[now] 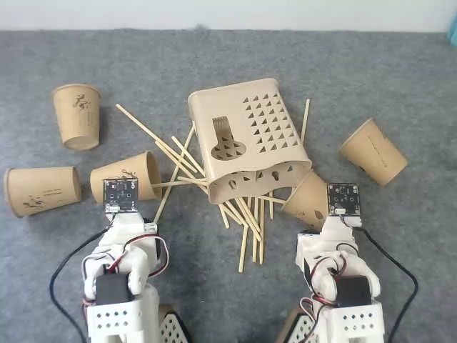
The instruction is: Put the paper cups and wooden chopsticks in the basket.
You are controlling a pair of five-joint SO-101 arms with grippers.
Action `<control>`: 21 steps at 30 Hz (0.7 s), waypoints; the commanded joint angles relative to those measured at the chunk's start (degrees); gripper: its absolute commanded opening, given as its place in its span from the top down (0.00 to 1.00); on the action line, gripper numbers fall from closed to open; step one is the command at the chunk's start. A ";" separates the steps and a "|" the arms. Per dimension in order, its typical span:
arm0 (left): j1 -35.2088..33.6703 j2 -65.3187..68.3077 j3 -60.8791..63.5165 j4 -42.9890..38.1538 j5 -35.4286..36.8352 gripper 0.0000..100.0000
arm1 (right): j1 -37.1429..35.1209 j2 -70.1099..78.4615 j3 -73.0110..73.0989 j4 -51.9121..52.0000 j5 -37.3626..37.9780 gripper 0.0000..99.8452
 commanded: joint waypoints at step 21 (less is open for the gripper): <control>-0.35 -0.53 -0.57 0.18 -0.09 0.99 | -0.48 -1.01 0.88 0.40 -0.53 0.99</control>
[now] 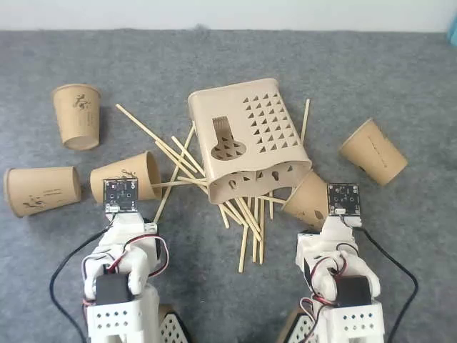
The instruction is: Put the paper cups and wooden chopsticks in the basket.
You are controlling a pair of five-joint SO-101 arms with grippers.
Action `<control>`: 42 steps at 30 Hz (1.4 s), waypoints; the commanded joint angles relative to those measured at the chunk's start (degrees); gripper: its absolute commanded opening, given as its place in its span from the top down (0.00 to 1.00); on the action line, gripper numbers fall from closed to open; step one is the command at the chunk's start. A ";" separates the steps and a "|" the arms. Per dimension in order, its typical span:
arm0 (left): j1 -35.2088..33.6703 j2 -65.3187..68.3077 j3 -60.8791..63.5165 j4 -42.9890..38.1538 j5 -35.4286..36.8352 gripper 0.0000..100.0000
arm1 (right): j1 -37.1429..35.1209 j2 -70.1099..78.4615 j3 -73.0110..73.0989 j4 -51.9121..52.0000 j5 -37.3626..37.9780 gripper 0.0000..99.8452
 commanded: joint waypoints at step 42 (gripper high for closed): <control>21.27 -0.62 -14.46 5.45 -0.44 0.98 | 6.90 -1.10 -2.29 -1.01 15.56 0.99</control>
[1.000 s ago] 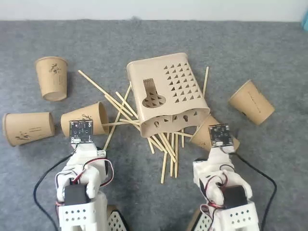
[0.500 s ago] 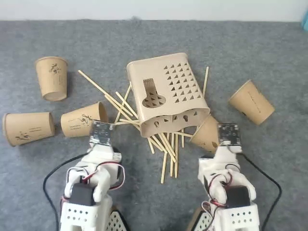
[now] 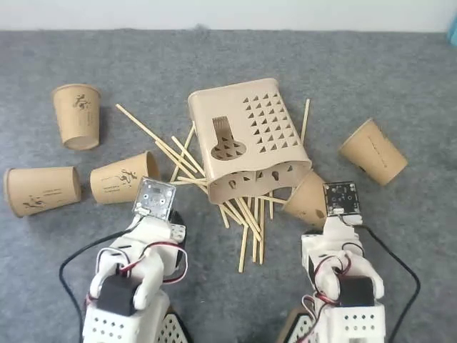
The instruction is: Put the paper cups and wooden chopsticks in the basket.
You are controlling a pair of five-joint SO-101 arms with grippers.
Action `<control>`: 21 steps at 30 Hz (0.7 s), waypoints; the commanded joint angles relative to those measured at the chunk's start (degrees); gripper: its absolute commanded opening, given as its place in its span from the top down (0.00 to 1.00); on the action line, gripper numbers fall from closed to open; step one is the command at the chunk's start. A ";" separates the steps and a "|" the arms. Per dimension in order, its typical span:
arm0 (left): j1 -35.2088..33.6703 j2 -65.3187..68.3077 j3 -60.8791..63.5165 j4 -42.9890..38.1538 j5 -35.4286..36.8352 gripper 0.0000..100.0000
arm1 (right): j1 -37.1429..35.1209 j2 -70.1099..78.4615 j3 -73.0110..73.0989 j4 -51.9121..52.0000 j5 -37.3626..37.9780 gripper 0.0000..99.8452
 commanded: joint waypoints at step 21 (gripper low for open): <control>9.76 -0.09 8.31 -35.96 -1.23 0.92 | 5.76 -0.92 1.23 -4.09 11.69 0.99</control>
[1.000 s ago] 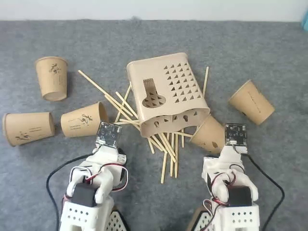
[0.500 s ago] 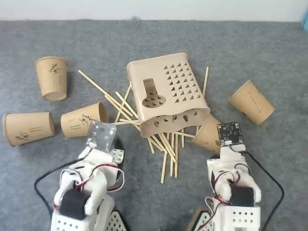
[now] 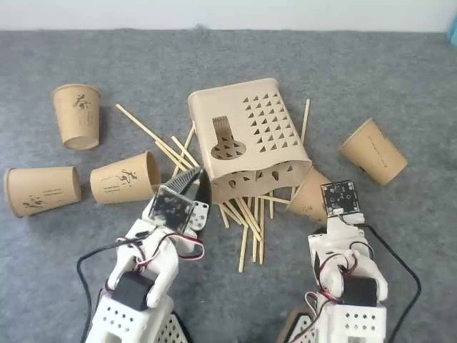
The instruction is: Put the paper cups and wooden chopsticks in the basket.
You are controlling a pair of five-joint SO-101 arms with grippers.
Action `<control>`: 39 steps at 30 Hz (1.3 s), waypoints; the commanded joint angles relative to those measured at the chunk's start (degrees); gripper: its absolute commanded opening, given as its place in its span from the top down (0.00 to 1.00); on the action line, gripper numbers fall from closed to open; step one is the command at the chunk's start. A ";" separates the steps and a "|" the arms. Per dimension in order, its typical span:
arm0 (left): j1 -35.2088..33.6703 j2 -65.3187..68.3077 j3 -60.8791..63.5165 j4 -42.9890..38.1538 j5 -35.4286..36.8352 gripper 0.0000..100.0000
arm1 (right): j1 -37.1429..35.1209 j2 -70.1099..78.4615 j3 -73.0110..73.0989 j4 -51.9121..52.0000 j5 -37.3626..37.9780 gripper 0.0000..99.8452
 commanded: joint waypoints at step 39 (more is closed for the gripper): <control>-5.63 61.71 -15.34 -27.96 8.70 0.70 | 0.31 -1.01 0.26 -1.54 0.79 0.99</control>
